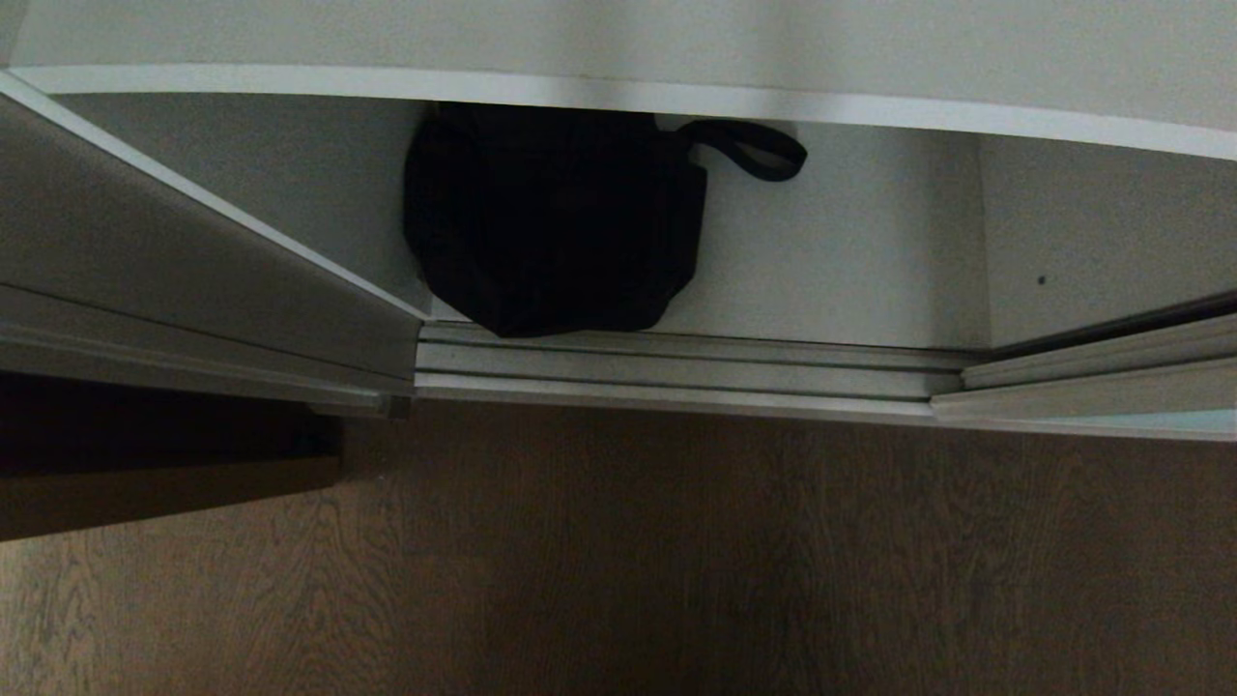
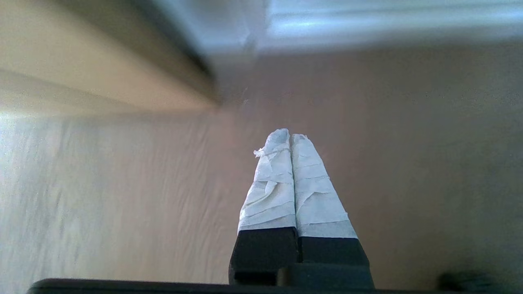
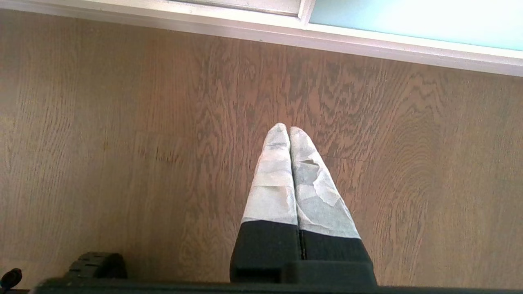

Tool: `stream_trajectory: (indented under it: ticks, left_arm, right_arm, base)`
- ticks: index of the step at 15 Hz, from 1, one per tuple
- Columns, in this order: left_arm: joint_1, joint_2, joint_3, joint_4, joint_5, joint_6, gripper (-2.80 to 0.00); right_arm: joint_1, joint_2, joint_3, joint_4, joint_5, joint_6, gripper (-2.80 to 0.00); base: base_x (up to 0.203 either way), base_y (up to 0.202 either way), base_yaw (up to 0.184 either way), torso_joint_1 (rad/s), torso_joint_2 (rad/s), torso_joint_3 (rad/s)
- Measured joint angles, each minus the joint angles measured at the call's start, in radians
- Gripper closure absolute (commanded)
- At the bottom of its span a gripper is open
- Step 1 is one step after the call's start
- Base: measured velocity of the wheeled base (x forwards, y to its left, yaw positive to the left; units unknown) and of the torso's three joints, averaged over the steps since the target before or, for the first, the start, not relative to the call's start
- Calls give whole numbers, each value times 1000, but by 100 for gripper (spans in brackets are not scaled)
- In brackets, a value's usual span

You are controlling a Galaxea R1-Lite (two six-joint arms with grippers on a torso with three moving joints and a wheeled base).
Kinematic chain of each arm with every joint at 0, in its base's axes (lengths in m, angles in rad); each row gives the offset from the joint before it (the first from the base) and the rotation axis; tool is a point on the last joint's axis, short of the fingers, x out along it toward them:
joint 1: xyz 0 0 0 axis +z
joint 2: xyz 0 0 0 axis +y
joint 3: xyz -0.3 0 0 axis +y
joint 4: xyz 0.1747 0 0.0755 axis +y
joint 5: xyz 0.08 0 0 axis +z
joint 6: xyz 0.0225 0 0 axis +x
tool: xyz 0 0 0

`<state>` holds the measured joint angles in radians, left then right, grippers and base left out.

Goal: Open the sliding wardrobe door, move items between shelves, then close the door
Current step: Place the bag on the higher shelf

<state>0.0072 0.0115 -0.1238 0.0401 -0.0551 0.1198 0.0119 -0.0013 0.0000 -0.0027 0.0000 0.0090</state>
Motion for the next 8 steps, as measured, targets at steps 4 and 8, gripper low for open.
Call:
stream_trajectory:
  ticks: [4, 8]
  left_arm:
    - [1, 159, -173, 121, -190, -6, 0]
    - [-12, 459, -246, 76, -332, -64, 0]
  right_arm:
    - [0, 0, 0, 0, 0, 0, 0]
    - [0, 0, 0, 0, 0, 0, 0]
  base:
    - [0, 0, 0, 0, 0, 0]
    - [0, 0, 0, 0, 0, 0]
